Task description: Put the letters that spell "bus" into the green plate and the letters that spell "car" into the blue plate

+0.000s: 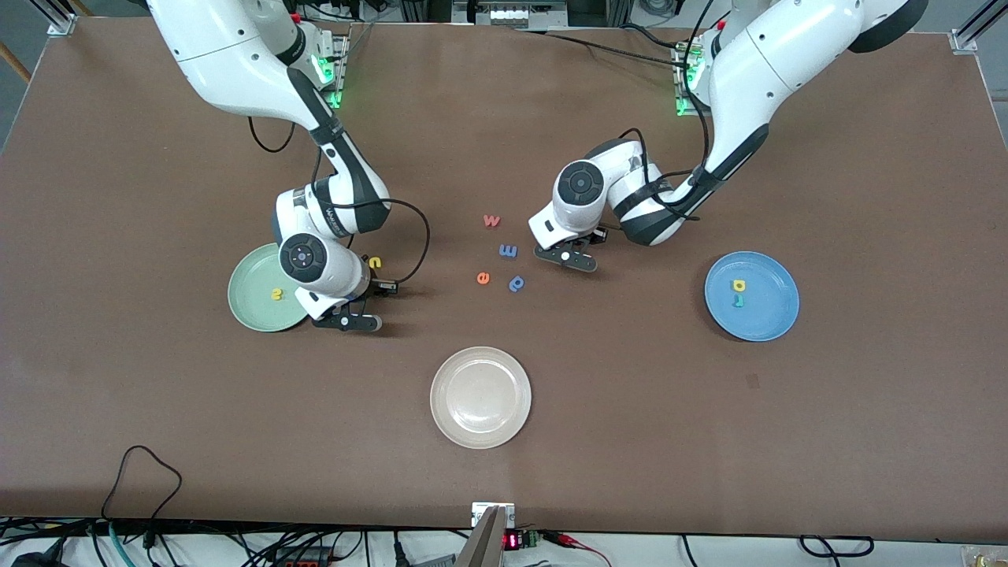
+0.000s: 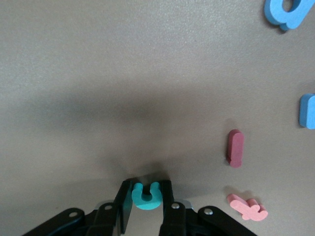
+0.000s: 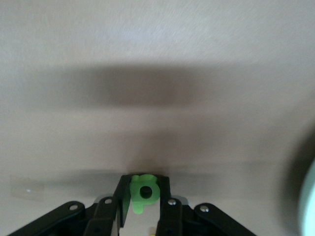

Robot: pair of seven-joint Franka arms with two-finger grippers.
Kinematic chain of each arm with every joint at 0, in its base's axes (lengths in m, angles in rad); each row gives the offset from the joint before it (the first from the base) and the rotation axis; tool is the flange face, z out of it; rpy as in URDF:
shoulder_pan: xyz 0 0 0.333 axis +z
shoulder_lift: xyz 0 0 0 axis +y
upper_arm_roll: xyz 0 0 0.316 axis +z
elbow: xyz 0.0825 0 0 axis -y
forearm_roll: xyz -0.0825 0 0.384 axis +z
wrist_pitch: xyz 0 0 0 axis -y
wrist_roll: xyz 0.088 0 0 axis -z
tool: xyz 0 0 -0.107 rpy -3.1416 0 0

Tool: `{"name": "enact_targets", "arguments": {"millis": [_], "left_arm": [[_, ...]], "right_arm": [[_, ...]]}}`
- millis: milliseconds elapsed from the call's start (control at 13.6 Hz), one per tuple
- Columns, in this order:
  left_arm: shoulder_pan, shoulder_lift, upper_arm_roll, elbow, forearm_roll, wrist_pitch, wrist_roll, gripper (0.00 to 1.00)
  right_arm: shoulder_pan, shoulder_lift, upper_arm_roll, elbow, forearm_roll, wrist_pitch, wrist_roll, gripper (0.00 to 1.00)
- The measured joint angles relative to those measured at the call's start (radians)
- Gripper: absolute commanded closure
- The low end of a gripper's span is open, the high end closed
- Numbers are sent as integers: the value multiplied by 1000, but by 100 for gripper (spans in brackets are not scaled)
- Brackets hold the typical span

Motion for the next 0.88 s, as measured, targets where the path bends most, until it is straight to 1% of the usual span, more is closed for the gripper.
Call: {"name": "enact_targets", "arguments": {"millis": [147, 294, 367, 514, 661, 735, 808, 882], "left_arm": [[0, -1, 0, 0, 0, 0, 0, 89], [2, -6, 0, 8, 4, -34, -1, 89], [7, -20, -1, 22, 13, -96, -1, 89], [21, -81, -2, 75, 19, -265, 16, 89], [60, -141, -2, 132, 19, -425, 101, 89], [94, -158, 1, 151, 20, -473, 165, 89], [145, -165, 5, 159, 22, -492, 239, 89], [208, -165, 11, 160, 28, -494, 317, 88]], "right_arm": [[-33, -44, -11, 12, 0, -88, -45, 93], [-107, -97, -17, 15, 0, -164, -142, 93], [-154, -114, -18, 15, 0, -187, -196, 93], [-229, -120, -19, 7, 0, -198, -282, 91], [-259, -115, -18, -15, 0, -198, -319, 90], [-261, -112, -18, -28, 0, -197, -322, 88], [-261, -111, -15, -43, 0, -192, -322, 85], [-258, -109, -13, -57, 0, -181, -322, 65]]}}
